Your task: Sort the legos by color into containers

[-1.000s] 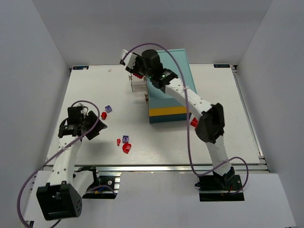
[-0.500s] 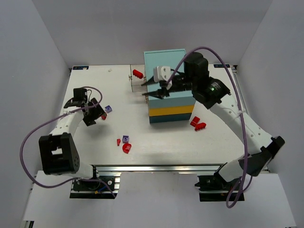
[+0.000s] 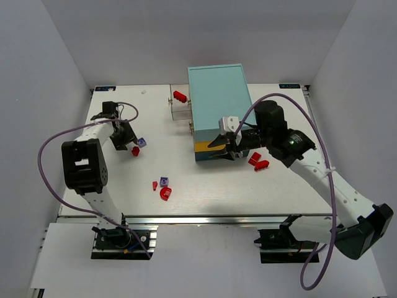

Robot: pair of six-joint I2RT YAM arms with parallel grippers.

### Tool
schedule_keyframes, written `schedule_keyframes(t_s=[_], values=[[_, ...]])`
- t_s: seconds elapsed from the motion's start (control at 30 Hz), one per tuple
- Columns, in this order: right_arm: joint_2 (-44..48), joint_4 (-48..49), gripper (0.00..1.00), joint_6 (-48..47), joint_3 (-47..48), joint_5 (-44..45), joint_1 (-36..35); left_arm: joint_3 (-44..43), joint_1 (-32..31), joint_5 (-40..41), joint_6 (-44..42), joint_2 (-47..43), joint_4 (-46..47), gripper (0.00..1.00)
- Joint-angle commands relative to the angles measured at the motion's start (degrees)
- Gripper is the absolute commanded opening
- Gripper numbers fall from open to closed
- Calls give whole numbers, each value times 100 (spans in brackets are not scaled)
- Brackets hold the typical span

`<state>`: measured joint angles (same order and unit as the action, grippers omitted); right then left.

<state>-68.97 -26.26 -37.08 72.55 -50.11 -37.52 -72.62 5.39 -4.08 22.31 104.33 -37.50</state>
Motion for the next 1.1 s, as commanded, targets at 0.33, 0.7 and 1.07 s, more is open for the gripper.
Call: schedule_keyframes(t_s=[0.33, 0.7, 1.07], values=[[217, 473, 42, 403, -409, 36, 403, 318, -82, -831, -833, -238, 190, 66], [217, 482, 44, 474, -488, -25, 570, 328, -82, -296, -780, -36, 137, 57], [305, 420, 45, 439, -637, -25, 693, -288, -134, -181, -851, 333, -39, 37]])
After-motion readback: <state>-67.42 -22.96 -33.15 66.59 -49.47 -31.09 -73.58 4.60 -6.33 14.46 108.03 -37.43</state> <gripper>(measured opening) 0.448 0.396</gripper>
